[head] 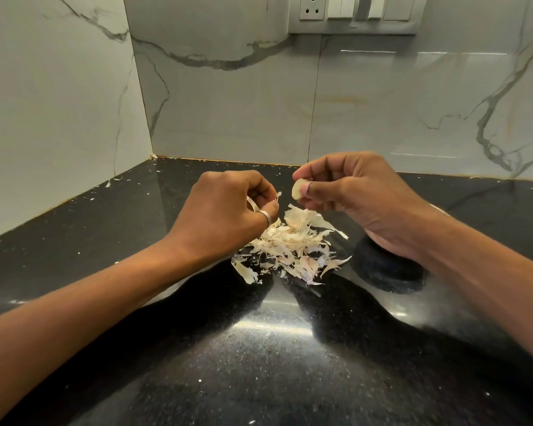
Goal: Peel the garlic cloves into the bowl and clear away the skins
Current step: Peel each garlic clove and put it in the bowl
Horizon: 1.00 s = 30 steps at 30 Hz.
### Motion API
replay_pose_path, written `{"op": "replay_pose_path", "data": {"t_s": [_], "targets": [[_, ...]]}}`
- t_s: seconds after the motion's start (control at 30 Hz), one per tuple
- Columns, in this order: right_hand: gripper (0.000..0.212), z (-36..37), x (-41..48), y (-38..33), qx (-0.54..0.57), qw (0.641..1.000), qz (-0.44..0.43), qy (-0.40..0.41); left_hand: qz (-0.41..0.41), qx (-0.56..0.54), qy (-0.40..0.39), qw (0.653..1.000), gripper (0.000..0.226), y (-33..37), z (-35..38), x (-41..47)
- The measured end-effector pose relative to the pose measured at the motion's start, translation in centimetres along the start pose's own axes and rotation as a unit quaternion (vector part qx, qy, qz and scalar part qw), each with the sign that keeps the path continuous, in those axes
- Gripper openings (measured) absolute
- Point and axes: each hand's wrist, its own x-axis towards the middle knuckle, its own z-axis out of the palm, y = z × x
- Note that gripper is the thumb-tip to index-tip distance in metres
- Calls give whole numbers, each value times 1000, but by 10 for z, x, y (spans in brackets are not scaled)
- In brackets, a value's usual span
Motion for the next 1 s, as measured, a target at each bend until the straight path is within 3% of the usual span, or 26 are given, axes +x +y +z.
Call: {"op": "replay_pose_path", "data": {"t_s": [0.23, 0.33, 0.53, 0.63, 0.77, 0.9, 1.0], "targets": [[11, -27, 3, -16, -34, 999, -14, 5, 26, -3, -17, 1000, 15, 1, -1, -2], [7, -41, 5, -22, -126, 991, -24, 20, 13, 6, -3, 1000, 19, 3, -1, -2], [11, -77, 10, -28, -325, 942, -2, 81, -1, 42, 15, 999, 40, 1, -2, 0], [12, -87, 9, -30, -407, 911, 61, 34, 11, 59, 10, 998, 53, 0, -1, 0], [15, -80, 6, -26, -465, 875, 130, -46, 2, 88, 5, 996, 45, 3, -2, -2], [10, -73, 7, -23, -517, 843, 126, -77, 9, 92, 5, 996, 40, 8, -7, -3], [8, -72, 7, -23, -513, 846, 123, -77, 3, 92, -5, 996, 37, 8, -8, -4]]}}
